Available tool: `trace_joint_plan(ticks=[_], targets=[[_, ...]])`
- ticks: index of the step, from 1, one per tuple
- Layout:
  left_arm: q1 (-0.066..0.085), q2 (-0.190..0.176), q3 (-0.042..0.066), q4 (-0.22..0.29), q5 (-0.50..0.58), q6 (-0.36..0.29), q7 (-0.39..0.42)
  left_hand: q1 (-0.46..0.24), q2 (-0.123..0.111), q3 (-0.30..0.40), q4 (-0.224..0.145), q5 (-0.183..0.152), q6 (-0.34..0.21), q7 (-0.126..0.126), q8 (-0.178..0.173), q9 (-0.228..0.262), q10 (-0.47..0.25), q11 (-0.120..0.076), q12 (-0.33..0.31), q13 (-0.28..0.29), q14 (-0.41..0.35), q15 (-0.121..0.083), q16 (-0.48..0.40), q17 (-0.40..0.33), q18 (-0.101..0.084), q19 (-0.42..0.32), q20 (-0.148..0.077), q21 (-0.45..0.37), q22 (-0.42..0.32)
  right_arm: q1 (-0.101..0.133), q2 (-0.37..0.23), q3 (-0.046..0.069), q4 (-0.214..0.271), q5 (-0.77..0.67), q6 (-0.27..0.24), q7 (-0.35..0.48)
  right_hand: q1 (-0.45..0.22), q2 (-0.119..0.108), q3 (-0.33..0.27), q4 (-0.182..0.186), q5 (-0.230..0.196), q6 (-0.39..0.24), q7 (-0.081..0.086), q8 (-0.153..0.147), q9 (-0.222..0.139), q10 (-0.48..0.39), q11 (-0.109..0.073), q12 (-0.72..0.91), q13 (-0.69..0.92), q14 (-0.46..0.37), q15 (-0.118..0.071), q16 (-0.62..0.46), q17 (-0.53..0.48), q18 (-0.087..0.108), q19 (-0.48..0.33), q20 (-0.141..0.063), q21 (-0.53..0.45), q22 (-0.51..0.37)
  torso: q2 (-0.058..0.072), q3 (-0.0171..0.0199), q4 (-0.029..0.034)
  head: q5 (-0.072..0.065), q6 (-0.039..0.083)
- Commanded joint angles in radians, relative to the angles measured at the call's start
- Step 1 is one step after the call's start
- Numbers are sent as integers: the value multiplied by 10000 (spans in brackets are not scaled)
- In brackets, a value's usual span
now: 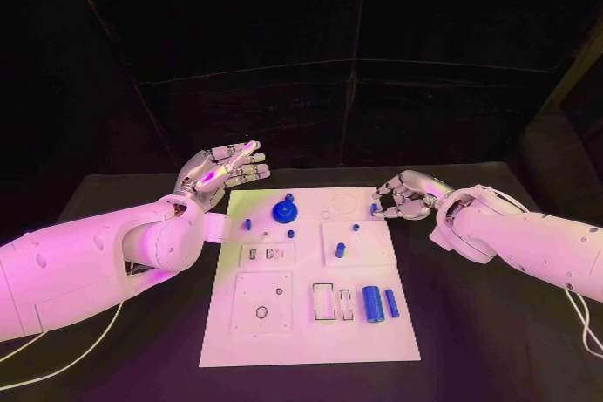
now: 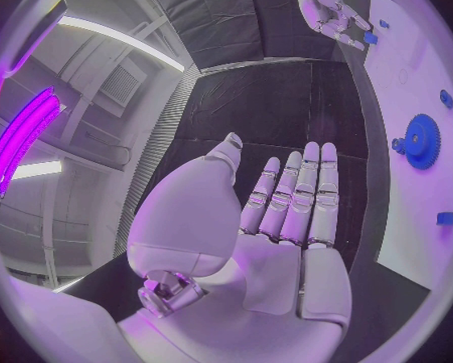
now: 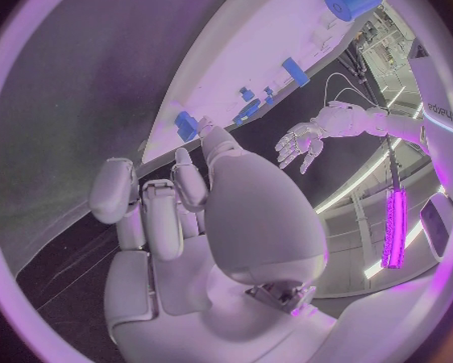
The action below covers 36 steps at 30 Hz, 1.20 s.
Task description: Assemble the parts on the task board
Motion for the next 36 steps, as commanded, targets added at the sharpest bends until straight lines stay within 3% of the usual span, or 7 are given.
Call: trace_joint_plan(ticks=[1,16,36], targets=[[9,10,7,-13,-25,137,7,-2,75,10,-77,-24,-36,595,-58,-6,-39,53,-53,-9,0,64,-58,-14,58,81,19,-57,-16,7,1,5,-11,-157,178,-53,1,71,-52,-10,-11,44,-20,29,14,-8,-7,31,13,678,17,-62,858,-97,-54,-25,-50,3,-3,8,5,1,14],[8,27,7,-37,-26,125,-21,11,89,11,-95,-24,-42,601,-65,-8,-48,55,-63,-10,-3,65,-65,-18,58,92,19,-60,-19,-71,184,5,-254,-338,312,-308,149,334,14,-126,-64,307,-58,121,39,60,-49,90,83,693,-20,-47,906,-102,-25,-56,-39,32,-7,14,11,11,-26],[7,38,7,-57,-26,123,-33,32,105,14,-122,-24,-47,606,-71,-8,-54,58,-71,-10,-3,66,-72,-21,58,105,20,-63,-24,-112,318,6,-279,-371,304,-272,165,512,93,-186,-110,654,-124,228,60,139,-107,174,178,715,-65,-14,992,-116,32,-93,-8,105,-13,19,6,1,-46]])
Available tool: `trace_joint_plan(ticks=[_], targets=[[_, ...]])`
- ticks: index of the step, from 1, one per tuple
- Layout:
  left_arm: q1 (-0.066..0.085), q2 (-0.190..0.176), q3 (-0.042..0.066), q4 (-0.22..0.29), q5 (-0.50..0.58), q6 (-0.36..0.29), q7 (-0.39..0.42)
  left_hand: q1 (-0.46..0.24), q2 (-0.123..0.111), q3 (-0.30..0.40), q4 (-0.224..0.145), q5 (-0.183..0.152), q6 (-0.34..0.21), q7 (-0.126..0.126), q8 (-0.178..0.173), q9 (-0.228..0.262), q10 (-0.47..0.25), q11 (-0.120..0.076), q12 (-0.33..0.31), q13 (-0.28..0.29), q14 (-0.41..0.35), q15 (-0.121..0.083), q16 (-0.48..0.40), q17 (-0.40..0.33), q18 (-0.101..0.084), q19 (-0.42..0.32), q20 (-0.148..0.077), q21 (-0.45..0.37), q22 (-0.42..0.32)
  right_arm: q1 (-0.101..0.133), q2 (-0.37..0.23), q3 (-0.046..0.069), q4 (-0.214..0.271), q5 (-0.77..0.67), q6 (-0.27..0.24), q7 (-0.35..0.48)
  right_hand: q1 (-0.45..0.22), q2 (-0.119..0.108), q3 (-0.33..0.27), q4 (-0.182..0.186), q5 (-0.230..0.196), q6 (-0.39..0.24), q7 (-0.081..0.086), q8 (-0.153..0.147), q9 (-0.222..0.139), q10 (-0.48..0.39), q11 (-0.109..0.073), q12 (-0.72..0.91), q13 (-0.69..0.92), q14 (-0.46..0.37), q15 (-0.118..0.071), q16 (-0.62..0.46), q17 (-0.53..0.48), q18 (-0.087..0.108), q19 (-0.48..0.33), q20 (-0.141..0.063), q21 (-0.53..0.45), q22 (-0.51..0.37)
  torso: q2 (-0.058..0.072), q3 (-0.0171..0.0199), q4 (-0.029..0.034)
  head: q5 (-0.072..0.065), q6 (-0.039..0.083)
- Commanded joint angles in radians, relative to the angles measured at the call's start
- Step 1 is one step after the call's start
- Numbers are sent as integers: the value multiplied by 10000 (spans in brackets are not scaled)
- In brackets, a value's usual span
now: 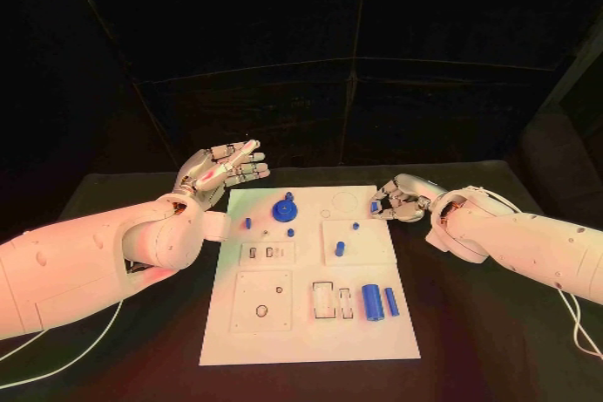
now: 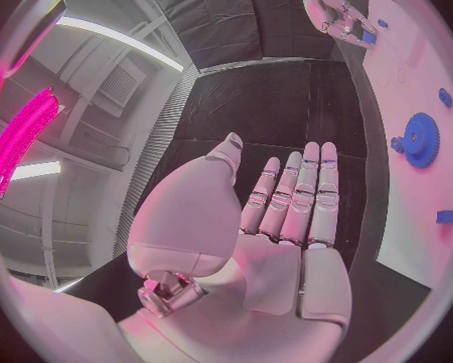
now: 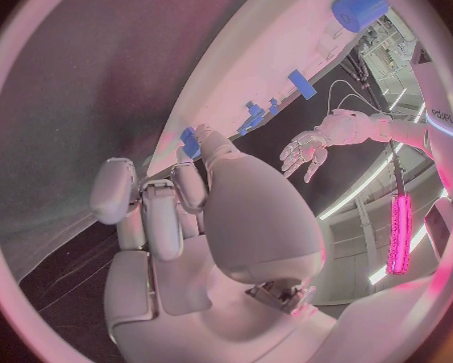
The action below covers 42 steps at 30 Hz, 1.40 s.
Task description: Assemble the parts on the task board
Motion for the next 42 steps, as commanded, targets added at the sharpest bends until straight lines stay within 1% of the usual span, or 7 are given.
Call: trace_joint_plan(ticks=[1,9,14,19,26,34,42], targets=[[10,13,8,0,-26,110,35,26,99,-2,-83,-24,-47,606,-53,-9,-32,35,-52,-10,-3,66,-59,-11,59,70,-16,-63,-16,7,24,3,6,-63,17,36,17,111,21,-55,-60,75,-8,27,14,71,-36,58,29,717,-67,-11,995,-118,1,-57,-4,32,0,1,-2,11,3],[10,14,8,-5,-26,115,15,26,99,-2,-83,-24,-47,606,-53,-9,-32,35,-52,-10,-3,66,-59,-11,59,70,-16,-63,-16,5,34,3,-2,-64,-124,51,7,231,97,-76,-59,341,-80,105,28,124,-95,115,93,730,-113,9,1045,-126,40,-95,20,81,1,1,-8,6,-11],[10,12,8,-2,-26,117,4,26,99,-2,-83,-24,-47,606,-53,-9,-32,35,-52,-10,-3,66,-59,-11,59,70,-16,-63,-16,5,20,3,2,-64,-303,88,94,427,293,-155,-267,790,-232,269,80,187,-219,182,174,747,-211,38,1118,-139,97,-170,55,161,2,3,-1,-6,-19],[10,3,8,1,-26,116,-6,26,99,-2,-83,-24,-47,606,-53,-9,-32,35,-52,-10,-3,66,-59,-11,59,70,-16,-63,-16,5,2,3,8,84,-827,295,241,642,598,-306,-467,1270,-436,495,159,250,-387,238,252,766,-349,71,1200,-152,152,-290,90,238,-4,5,0,-13,-17],[11,-28,8,23,-26,120,-14,26,99,-2,-83,-24,-47,606,-53,-9,-32,35,-52,-10,-3,66,-59,-11,59,70,-16,-63,-16,7,-93,6,201,530,-1525,541,318,656,800,-482,-487,1429,-522,588,197,279,-469,235,272,793,-430,124,1331,-164,186,-382,112,286,-10,-5,-8,-17,-3],[15,-75,8,44,-26,240,-42,26,111,-33,-127,-26,-42,610,-65,-8,-34,36,-66,-7,64,53,-43,-7,62,100,-20,-78,-30,31,-529,21,1471,738,-1753,13,295,645,822,-496,-484,1414,-513,577,194,238,-468,157,198,787,-436,112,1305,-162,177,-394,106,270,-69,-52,1,-54,20],[15,47,6,-146,-37,447,-137,-15,224,-171,-245,-25,355,557,-23,20,252,-65,13,4,736,-109,188,74,140,554,-96,14,-22,98,-431,30,3012,378,-1700,-1389,240,659,919,-537,-529,1348,-491,526,176,216,-456,75,144,781,-437,101,1290,-159,156,-413,90,233,-292,-138,52,-3,-157]])
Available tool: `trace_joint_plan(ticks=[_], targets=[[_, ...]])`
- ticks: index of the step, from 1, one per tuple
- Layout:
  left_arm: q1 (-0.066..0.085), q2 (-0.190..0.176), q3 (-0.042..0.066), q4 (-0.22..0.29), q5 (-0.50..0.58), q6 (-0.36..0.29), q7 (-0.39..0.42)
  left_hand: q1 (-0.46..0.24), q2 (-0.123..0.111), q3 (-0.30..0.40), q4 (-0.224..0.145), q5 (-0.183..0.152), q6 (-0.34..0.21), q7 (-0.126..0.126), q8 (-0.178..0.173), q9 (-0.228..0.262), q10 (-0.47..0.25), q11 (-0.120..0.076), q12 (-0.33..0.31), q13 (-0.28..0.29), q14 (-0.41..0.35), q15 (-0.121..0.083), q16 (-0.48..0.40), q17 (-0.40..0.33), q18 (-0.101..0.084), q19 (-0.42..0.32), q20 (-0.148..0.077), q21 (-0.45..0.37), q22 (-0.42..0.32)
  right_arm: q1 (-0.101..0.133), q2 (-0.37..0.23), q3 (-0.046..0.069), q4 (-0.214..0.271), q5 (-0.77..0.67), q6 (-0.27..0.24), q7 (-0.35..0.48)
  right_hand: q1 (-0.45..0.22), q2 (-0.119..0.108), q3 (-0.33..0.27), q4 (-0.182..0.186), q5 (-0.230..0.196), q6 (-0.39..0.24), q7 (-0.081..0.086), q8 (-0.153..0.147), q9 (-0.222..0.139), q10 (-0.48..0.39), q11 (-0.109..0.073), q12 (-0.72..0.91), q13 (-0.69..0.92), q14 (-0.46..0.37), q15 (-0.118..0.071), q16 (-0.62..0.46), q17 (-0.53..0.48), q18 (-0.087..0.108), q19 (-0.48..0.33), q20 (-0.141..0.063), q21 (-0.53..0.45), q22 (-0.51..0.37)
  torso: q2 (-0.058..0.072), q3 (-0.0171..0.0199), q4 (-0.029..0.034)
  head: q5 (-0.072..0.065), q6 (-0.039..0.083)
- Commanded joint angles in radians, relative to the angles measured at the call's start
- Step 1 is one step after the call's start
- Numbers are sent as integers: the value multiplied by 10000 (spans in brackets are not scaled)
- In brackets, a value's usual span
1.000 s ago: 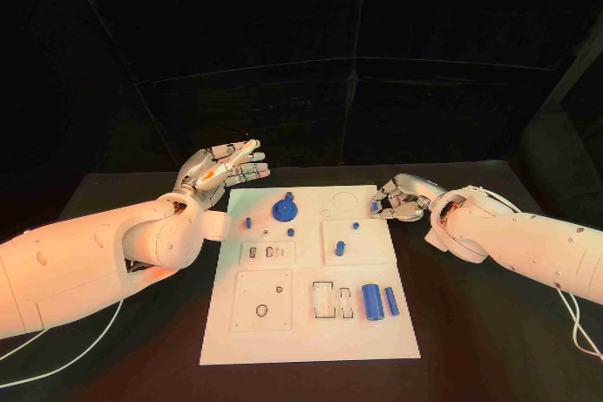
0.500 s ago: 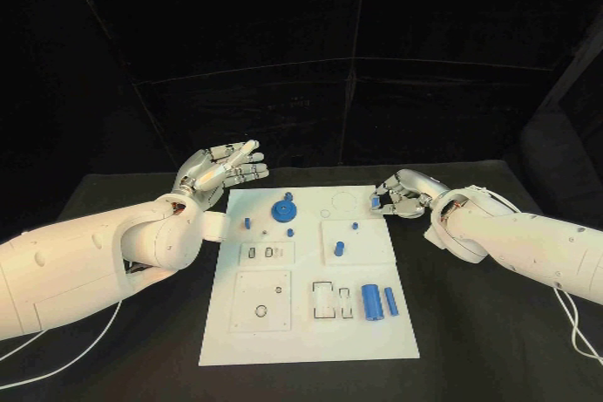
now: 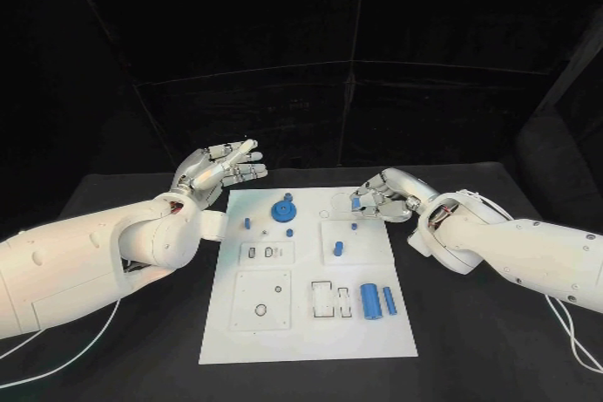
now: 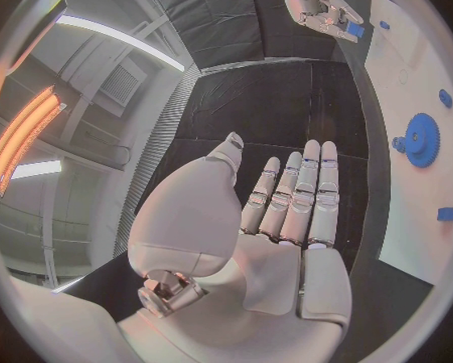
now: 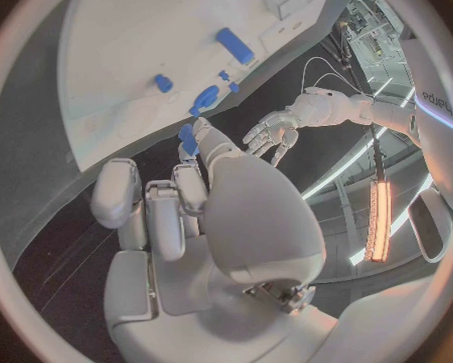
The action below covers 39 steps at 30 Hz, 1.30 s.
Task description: Assemble the parts on the task board
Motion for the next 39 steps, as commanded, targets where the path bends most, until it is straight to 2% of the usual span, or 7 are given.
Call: trace_joint_plan(ticks=[1,5,16,19,26,32,39], targets=[[15,55,8,-71,-47,332,-44,12,126,-38,-52,-25,242,515,16,28,173,-41,39,7,227,-55,73,30,143,190,-39,66,13,38,173,11,417,-250,-141,-1121,68,221,63,-20,-56,382,-240,140,137,55,-115,-60,-14,781,-42,16,1293,-159,-8,-77,29,-10,-133,-61,42,50,-80],[16,150,7,-233,-110,500,-110,16,231,-106,-117,-17,1042,334,229,89,950,-258,347,55,787,-257,260,150,166,641,-199,192,45,49,867,9,573,-705,53,-1734,60,223,70,-20,-61,380,-238,137,137,58,-114,-59,-12,781,-41,16,1295,-159,-8,-77,28,-10,-245,-104,58,118,-203],[22,323,6,-407,-294,678,-238,37,341,-199,-168,-16,1737,111,305,63,1960,-551,529,74,1667,-577,437,542,156,1410,-514,373,87,26,2361,-10,125,-1719,358,-2597,25,222,88,-20,-66,382,-237,132,136,46,-113,-101,-49,773,-40,-2,1256,-162,-1,-79,31,-2,-335,-185,201,242,-334],[24,351,6,-428,-306,668,-244,38,340,-202,-169,-17,1747,111,303,62,1975,-553,527,74,1677,-580,435,551,155,1421,-518,373,86,-7,2682,-150,-24,-1837,581,-2733,11,212,97,-26,-68,367,-233,120,131,41,-111,-121,-66,766,-39,-15,1227,-161,-1,-79,30,-5,-346,-202,219,309,-397],[27,420,6,-441,-315,630,-249,41,329,-211,-175,-17,1749,126,292,59,1979,-547,516,71,1672,-577,422,559,151,1425,-520,366,82,-119,3346,-422,-425,-2180,1017,-2840,-76,175,130,-32,-74,315,-211,74,115,5,-96,-221,-149,755,-32,-40,1176,-161,2,-77,27,-11,-334,-197,219,458,-493],[29,441,6,-438,-317,618,-231,50,326,-214,-184,-17,1761,129,287,57,1992,-543,509,69,1657,-570,401,566,146,1422,-519,353,75,-325,3608,-466,-678,-2439,1141,-2959,-94,164,149,-42,-75,294,-204,55,108,2,-91,-236,-157,752,-28,-48,1161,-160,-1,-76,24,-19,-327,-167,209,536,-580],[29,441,6,-456,-317,607,-219,55,327,-215,-189,-17,1769,128,283,56,2001,-542,504,68,1644,-565,386,571,142,1417,-518,343,69,-428,3706,-477,-782,-2718,1223,-3011,-104,149,165,-57,-72,278,-198,40,103,-2,-87,-250,-164,753,-25,-48,1163,-160,-2,-74,23,-22,-325,-174,205,578,-653]])
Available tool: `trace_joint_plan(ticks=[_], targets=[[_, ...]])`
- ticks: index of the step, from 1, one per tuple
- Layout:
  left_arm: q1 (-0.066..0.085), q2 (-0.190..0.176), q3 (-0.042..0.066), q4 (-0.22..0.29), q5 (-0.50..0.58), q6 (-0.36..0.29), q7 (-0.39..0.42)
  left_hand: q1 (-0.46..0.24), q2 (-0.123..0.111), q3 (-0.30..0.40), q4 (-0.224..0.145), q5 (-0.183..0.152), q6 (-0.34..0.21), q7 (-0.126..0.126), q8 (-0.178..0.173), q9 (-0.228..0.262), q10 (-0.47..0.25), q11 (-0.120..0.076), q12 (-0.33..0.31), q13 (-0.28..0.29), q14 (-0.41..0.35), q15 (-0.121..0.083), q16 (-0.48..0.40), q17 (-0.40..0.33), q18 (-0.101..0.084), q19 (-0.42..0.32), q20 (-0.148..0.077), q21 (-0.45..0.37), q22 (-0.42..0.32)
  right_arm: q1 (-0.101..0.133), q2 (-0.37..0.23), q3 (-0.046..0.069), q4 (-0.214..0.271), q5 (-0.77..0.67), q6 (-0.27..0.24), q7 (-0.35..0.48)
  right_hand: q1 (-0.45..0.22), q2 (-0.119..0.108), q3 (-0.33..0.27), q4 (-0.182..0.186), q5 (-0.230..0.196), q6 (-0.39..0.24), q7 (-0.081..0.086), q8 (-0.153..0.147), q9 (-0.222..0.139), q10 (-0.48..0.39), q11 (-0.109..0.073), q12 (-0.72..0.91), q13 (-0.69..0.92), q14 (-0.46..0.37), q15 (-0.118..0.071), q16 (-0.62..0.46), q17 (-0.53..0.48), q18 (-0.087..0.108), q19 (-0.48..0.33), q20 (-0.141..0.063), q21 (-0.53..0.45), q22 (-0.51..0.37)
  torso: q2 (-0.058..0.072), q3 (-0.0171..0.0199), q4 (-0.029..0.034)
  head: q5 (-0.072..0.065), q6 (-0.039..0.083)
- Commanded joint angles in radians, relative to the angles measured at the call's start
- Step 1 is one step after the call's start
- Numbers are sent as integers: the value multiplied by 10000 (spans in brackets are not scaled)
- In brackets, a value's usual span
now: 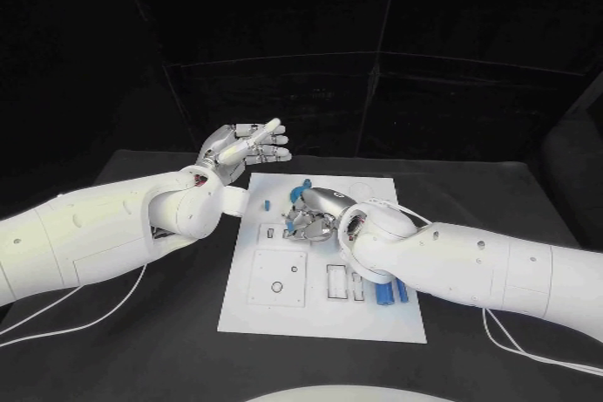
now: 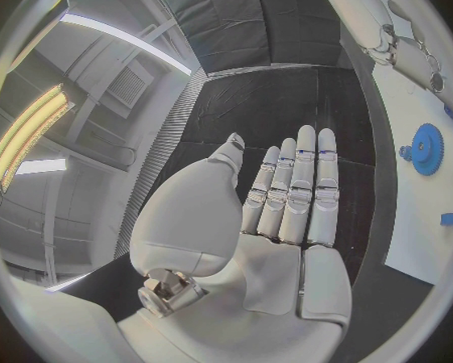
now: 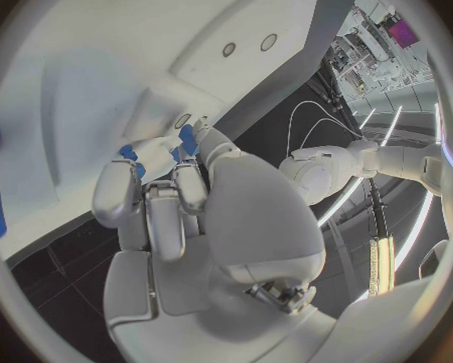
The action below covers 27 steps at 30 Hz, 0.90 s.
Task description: Assemble the parts on the task board
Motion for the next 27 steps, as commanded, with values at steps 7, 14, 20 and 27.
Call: trace_joint_plan(ticks=[7,14,20,27], targets=[[18,49,9,-30,-88,124,62,12,92,-34,-11,-17,89,0,9,-16,79,-8,-3,9,21,23,-6,11,141,44,-3,12,-15,-47,101,-1,-135,-560,281,-181,-23,68,55,-1,37,278,-198,41,103,-3,-88,-31,-8,754,-30,-46,1164,-160,-1,-74,23,-5,-4,18,-18,79,-99],[18,62,9,-42,-88,132,52,14,94,-35,-12,-17,92,1,6,-17,83,-7,-6,8,16,24,-14,14,140,42,-2,7,-18,-79,152,-2,-242,-622,357,-203,-49,46,68,-10,37,265,-188,25,97,-7,-80,-46,-15,750,-25,-58,1140,-159,-2,-72,21,-9,0,15,-15,94,-139],[18,61,9,-52,-88,135,42,14,94,-36,-13,-17,93,3,4,-18,84,-6,-9,7,12,25,-19,16,139,40,-2,4,-20,-98,140,-2,-279,-697,445,-265,-50,46,68,-10,37,265,-188,25,97,-8,-80,-46,-15,750,-25,-58,1139,-159,-2,-72,21,-10,-2,11,-11,91,-167],[17,56,8,-56,-88,135,38,13,92,-39,-13,-17,94,9,-1,-19,84,-3,-15,6,7,28,-27,19,139,38,-1,-2,-23,-105,84,-2,-265,-733,586,-322,-93,12,78,-16,31,251,-178,8,91,-17,-70,-68,-28,749,-18,-61,1136,-159,-3,-67,18,-14,-3,7,-14,103,-182]])
